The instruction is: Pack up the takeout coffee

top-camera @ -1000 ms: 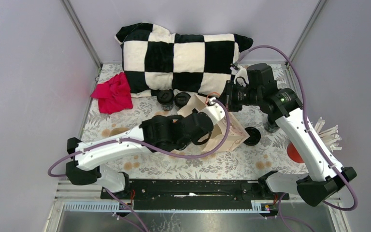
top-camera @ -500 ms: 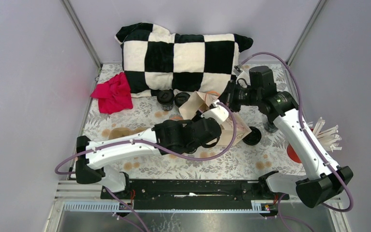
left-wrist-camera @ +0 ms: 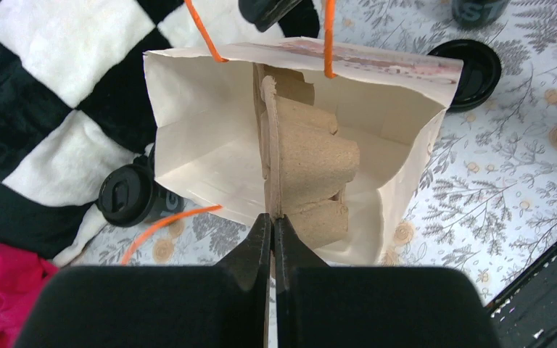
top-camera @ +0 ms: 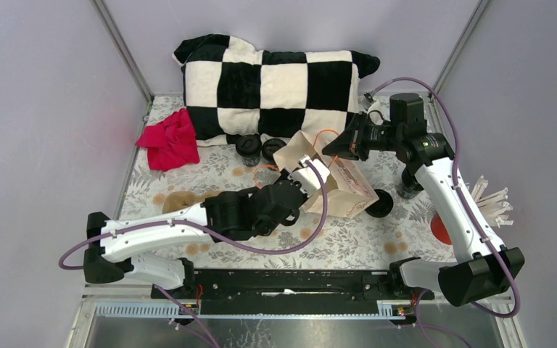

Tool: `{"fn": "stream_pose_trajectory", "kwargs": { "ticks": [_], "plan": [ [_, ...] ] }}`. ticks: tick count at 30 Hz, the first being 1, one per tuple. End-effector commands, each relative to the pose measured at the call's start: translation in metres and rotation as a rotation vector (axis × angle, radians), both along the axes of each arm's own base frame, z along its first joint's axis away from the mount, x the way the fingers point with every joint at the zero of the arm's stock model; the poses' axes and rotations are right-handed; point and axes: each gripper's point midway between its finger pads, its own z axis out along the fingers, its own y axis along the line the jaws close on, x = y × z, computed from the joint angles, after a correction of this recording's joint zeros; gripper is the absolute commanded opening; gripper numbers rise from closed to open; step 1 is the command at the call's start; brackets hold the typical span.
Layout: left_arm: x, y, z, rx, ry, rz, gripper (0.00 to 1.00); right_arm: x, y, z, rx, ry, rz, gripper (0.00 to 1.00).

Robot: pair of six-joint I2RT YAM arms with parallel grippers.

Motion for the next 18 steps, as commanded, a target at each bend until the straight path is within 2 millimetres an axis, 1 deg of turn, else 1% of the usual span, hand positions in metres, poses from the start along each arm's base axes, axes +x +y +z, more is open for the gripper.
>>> {"fn": "stream_pose_trajectory", "kwargs": {
  "ticks": [1, 5, 8, 11, 14, 16, 18],
  "plan": [
    [-0.001, -0.024, 0.016, -0.102, -0.039, -0.06, 0.0, 0.002, 0.004, 0.018, 0.096, -0.004, 0.03, 0.0],
    [0.003, -0.033, 0.001, -0.067, -0.017, -0.061, 0.0, 0.005, 0.003, 0.017, 0.1, 0.003, 0.023, 0.0],
    [0.003, -0.035, 0.0, -0.063, -0.018, -0.079, 0.0, 0.005, 0.004, 0.017, 0.116, 0.016, 0.027, 0.0],
    [0.005, -0.022, 0.013, -0.046, -0.013, -0.037, 0.0, 0.003, 0.007, 0.023, 0.142, 0.013, 0.053, 0.0],
    [-0.003, -0.007, 0.029, -0.089, 0.017, -0.035, 0.0, -0.002, 0.012, 0.03, 0.202, 0.009, 0.108, 0.0],
    [-0.007, 0.004, 0.039, -0.12, 0.023, -0.036, 0.0, -0.005, 0.018, 0.036, 0.259, 0.013, 0.145, 0.0],
    [-0.008, 0.016, 0.047, -0.12, 0.021, -0.024, 0.0, -0.014, 0.027, 0.041, 0.297, 0.03, 0.195, 0.0]
  ]
}}
